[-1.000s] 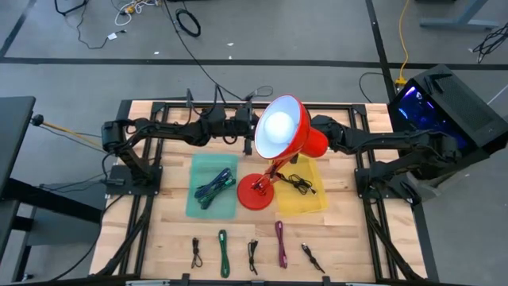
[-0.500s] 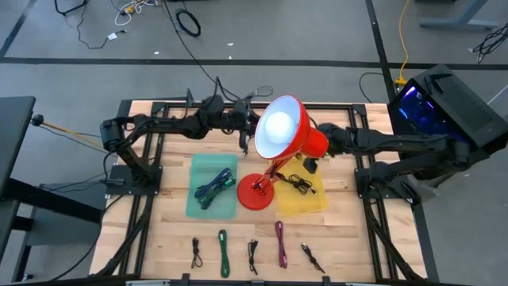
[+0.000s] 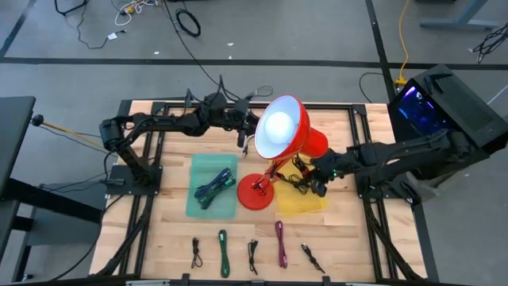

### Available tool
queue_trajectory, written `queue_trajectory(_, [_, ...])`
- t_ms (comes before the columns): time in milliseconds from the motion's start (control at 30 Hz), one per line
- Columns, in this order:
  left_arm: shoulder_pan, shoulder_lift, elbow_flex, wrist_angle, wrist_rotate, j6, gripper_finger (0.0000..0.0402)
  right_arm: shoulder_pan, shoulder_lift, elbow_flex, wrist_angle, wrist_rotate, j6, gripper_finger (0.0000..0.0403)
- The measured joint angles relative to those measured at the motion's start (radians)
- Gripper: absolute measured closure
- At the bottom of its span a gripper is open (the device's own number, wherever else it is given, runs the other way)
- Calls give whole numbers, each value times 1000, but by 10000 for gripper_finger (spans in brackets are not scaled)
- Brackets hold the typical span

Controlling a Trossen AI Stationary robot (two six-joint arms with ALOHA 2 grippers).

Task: Pick & Place USB Port
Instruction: Put the black charger cable into the yellow bin

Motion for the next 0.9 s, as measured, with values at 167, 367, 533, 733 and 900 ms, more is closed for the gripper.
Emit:
queue_trajectory(167, [39,-24,0,-89,84,-3,299,99,0,-4,4,35,117,373])
queue_trajectory(367, [95,-100,-1,-331,184,35,299,205,0,-108,185,1,225,337])
queue_trajectory(533, [108,-185,-2,-530,167,115,299,220,0,-187,252,9,313,219])
queue_trajectory(733, [85,-290,-1,-715,120,158,299,199,0,-189,254,120,324,149])
queue_trajectory(900, [13,-368,-1,-856,53,185,299,195,0,-161,252,155,310,150])
